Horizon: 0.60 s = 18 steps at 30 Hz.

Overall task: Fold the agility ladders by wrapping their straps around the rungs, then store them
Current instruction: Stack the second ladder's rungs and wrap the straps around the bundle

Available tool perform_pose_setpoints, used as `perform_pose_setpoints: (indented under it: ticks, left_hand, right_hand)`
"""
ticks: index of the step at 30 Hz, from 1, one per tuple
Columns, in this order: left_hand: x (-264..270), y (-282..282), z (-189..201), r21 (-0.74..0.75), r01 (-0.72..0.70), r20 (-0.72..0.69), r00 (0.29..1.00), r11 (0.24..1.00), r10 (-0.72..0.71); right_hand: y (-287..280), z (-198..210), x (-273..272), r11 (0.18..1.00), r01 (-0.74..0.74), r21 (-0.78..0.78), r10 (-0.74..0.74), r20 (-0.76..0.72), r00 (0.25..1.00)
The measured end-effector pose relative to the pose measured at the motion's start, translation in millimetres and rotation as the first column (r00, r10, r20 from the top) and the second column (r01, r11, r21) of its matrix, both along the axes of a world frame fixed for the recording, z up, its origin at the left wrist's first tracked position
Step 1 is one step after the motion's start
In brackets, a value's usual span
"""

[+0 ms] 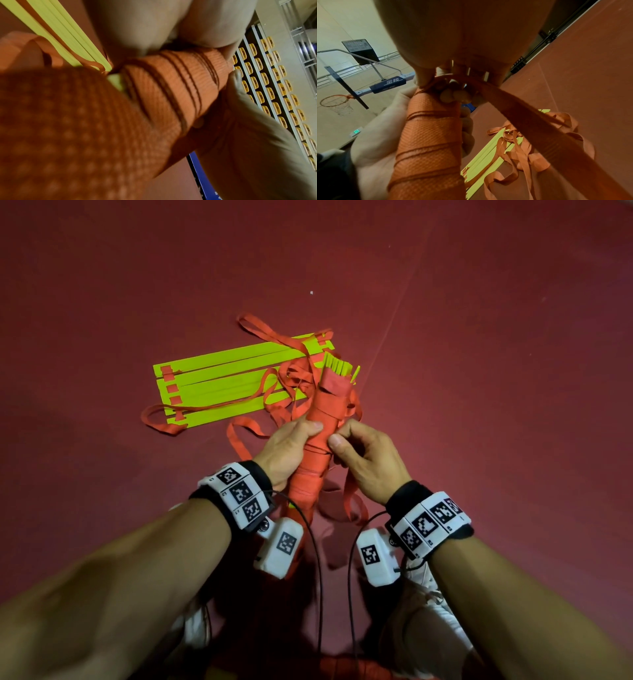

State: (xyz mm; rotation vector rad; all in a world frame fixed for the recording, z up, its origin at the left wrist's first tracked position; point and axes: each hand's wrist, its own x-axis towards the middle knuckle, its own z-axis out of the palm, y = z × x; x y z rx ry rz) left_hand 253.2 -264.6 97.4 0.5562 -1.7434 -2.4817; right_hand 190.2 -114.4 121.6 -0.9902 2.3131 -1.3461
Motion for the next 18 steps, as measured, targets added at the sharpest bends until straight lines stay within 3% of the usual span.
perform_pose_setpoints:
  ticks: [5,11,18]
  left_hand:
    - [1,-10,-4,-0.072,0.165,-0.097,0.980,0.984,-0.172]
    - [-1,-25,-11,-0.181,0.072,-0.070,0.994,0.981,-0.086]
    - [-4,-18,-8,0.002,0.058,-0.017,0.998,0.998,-0.058]
  right_hand:
    - [0,2,-3,0.995,-0.077,0.067,0.078,-0.025,0.997]
    - [6,2,-12,0.990,-0.034,0.136,0.036,-0.011,0.999]
    - [2,0,-11,0.986,-0.011,0.167,0.017,-0.032,0.999]
